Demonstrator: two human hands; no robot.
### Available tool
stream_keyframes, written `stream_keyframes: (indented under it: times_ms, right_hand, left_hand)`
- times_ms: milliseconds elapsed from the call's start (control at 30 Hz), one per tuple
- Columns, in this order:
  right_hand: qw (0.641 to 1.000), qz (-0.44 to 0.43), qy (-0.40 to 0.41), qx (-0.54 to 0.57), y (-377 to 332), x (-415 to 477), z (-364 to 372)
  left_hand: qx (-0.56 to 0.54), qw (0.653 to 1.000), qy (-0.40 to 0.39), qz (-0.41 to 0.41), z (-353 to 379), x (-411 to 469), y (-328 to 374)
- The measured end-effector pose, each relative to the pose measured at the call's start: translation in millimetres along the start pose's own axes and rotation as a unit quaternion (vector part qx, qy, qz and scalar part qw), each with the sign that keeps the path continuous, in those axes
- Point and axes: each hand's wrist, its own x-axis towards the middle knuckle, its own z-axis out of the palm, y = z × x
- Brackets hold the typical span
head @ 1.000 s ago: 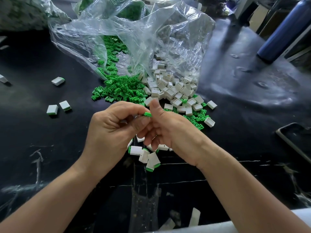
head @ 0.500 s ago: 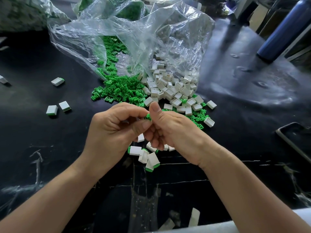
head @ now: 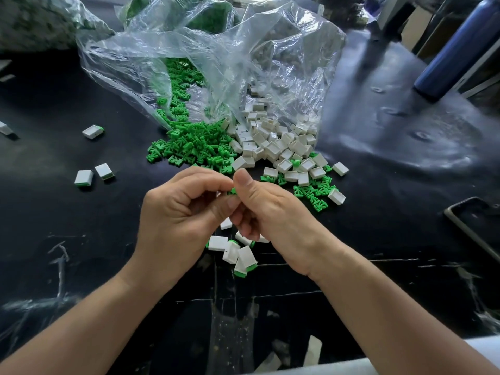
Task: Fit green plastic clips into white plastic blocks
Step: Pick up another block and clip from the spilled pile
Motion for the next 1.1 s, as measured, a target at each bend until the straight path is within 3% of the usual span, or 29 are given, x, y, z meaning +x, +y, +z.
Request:
stream_keyframes:
  times_ms: [333, 533, 700, 900, 1100]
  right_hand:
    - [0.999, -0.016, 0.012, -0.037, 1.3, 0.4, 6.8]
    - [0.997, -0.062, -0.045, -0.032, -7.5, -2.9, 4.8]
    - [0.996, -0.068, -0.045, -0.041, -6.1, -1.8, 5.2]
    - [0.997, -0.052, -0.043, -0.046, -3.5, -1.7, 5.2]
    - [0.998, 0.020, -0.056, -0.015, 0.1, -0.5, -2.9]
  left_hand:
    - [0.020, 1.000, 0.012, 0.003, 3.6, -0.8, 0.9]
    - [-0.029, 0.999, -0.007, 0.027, 4.6, 0.9, 3.9]
    - [-0.028, 0.998, -0.025, 0.059, 3.9, 1.2, 5.2]
    - [-0.020, 0.997, -0.019, 0.069, 5.3, -0.5, 5.4]
    - [-0.001, 0.999, -0.013, 0.048, 4.3, -1.4, 1.9]
